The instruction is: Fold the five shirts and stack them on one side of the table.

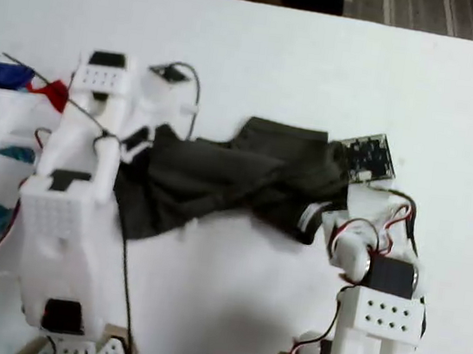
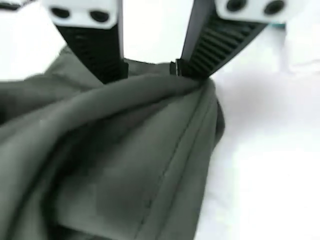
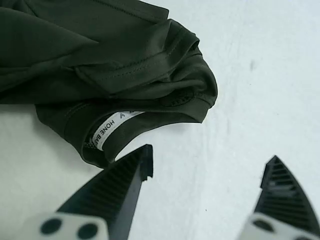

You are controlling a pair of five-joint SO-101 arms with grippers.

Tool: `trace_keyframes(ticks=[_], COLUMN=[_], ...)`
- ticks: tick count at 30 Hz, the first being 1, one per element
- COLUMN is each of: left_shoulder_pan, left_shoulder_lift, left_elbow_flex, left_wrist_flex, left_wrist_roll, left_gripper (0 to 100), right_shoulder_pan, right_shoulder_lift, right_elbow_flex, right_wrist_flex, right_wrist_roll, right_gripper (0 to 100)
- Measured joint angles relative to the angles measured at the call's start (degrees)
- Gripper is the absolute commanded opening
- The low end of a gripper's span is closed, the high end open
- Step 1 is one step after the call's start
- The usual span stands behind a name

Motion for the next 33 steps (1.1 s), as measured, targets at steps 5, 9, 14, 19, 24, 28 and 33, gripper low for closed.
trace_keyframes(ticks=[5, 9, 14, 19, 24, 28, 33], left_shoulder_pan=[0.0, 2.2, 7.6, 8.2, 8.8, 8.6, 8.7], left_shoulder_lift=[-0.4, -7.9, -24.6, -36.6, -38.0, -38.1, -38.1], left_elbow_flex=[-4.0, 3.9, 23.7, 45.0, 58.4, 61.0, 61.2], left_wrist_flex=[4.0, 4.2, 3.1, -9.6, -22.2, -26.8, -28.6], left_wrist_roll=[-0.3, -2.2, -6.0, -6.7, -6.7, -6.6, -6.7], left_gripper=[16, 16, 16, 16, 17, 17, 17], right_shoulder_pan=[0.0, 0.0, 0.0, 0.0, 0.0, 0.0, 0.0], right_shoulder_lift=[0.0, 0.0, 0.0, 0.0, 0.0, 0.0, 0.0], right_elbow_flex=[0.0, 0.0, 0.0, 0.0, 0.0, 0.0, 0.0], right_wrist_flex=[0.0, 0.0, 0.0, 0.0, 0.0, 0.0, 0.0], right_wrist_roll=[0.0, 0.0, 0.0, 0.0, 0.0, 0.0, 0.0], right_gripper=[34.4, 34.4, 34.4, 34.4, 34.4, 34.4, 34.4])
